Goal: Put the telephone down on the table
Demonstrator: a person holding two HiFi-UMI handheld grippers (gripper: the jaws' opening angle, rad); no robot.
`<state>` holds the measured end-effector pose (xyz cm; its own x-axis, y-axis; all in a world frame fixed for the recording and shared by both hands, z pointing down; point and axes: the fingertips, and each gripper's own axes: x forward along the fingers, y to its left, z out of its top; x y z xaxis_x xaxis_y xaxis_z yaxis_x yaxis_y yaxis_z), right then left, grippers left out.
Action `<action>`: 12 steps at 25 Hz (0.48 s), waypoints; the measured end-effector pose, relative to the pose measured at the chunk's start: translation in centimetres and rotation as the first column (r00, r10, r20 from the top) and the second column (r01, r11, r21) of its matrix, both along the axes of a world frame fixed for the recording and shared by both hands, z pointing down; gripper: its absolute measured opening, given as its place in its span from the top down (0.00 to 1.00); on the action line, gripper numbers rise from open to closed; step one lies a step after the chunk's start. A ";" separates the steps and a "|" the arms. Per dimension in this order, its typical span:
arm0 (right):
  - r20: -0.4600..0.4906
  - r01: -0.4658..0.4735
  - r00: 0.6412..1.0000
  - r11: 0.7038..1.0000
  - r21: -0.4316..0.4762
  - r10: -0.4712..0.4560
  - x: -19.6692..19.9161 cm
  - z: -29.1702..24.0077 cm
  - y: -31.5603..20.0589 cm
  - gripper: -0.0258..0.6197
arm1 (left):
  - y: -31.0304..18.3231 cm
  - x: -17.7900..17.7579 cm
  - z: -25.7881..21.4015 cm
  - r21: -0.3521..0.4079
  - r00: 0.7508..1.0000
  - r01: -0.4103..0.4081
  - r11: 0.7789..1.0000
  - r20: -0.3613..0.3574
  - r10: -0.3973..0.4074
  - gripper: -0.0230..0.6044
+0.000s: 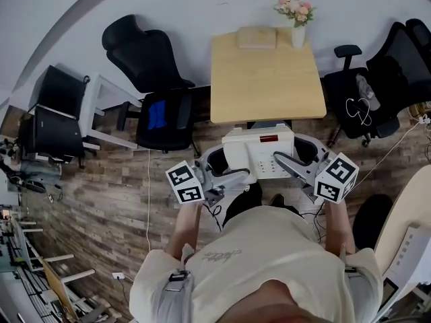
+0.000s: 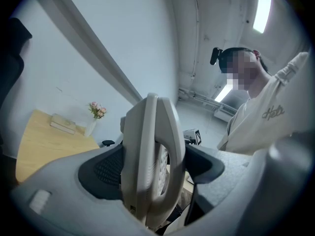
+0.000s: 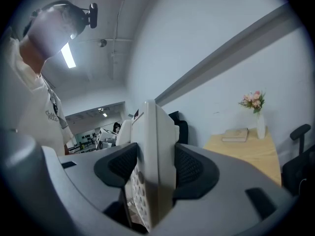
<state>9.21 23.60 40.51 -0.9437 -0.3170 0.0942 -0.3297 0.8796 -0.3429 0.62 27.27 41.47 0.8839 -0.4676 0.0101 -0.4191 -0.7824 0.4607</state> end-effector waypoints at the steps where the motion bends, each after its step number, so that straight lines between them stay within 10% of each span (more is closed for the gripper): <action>1: -0.010 -0.004 1.000 1.000 0.002 0.004 -0.1 -0.3 -1.0 0.60 | -1.0 -0.2 -0.2 0.009 1.000 -0.007 1.000 -0.003 0.007 0.35; 12: -0.054 -0.088 0.995 0.995 0.041 0.090 -4.7 -2.6 -9.7 0.60 | -10.8 -5.0 -2.4 0.075 0.994 -0.094 0.993 -0.048 0.097 0.35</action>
<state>4.53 13.87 37.93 -0.9054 -0.4036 0.1317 -0.4245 0.8584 -0.2880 -4.40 16.52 39.11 0.9230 -0.3789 -0.0669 -0.3183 -0.8496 0.4205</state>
